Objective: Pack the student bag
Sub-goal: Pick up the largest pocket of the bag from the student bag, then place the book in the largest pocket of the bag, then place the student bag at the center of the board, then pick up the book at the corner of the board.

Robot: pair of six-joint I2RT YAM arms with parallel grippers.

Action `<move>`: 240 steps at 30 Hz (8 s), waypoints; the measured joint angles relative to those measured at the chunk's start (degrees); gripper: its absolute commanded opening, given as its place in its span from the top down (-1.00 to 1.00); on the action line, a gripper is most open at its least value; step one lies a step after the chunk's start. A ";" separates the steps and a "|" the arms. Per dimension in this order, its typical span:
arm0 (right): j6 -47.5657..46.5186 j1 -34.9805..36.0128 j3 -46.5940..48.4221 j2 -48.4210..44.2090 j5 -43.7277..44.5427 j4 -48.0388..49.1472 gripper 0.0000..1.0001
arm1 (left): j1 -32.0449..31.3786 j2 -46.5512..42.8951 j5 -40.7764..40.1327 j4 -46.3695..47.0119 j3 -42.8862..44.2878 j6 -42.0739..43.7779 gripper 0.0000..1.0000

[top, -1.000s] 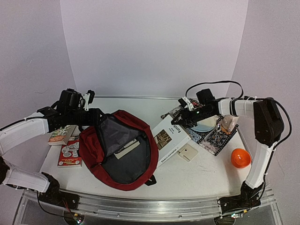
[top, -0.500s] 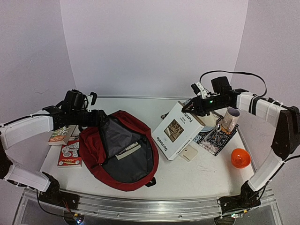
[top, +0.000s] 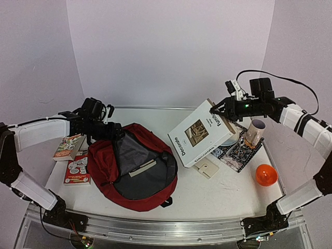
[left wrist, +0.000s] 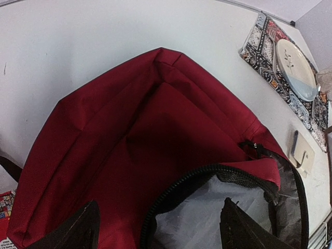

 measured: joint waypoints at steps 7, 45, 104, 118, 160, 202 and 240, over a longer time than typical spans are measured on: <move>9.68 0.21 -8.39 -4.73 -0.15 8.07 1.00 | 0.04 5.55 3.41 -1.75 1.21 0.11 0.28; 48.16 13.35 -27.06 0.61 19.39 38.05 1.00 | -5.49 16.79 21.44 -2.18 34.18 -5.63 1.00; 43.79 24.99 -1.89 33.56 33.77 33.32 -0.44 | -10.99 6.57 22.93 14.64 11.74 -13.73 1.00; 43.49 26.30 7.67 38.90 34.29 30.86 -0.48 | -10.99 5.91 22.81 14.70 11.11 -13.73 1.00; 28.39 30.70 -4.17 26.70 30.88 23.16 -0.84 | -6.84 4.47 -1.35 12.40 4.09 -10.86 0.60; 3.61 30.56 -15.09 5.50 44.85 21.24 -0.96 | 0.18 14.35 4.43 2.11 5.00 -7.73 -0.95; 1.05 30.56 -15.11 5.16 45.40 19.73 -0.96 | 14.82 14.42 -34.90 -15.15 12.49 3.13 -0.99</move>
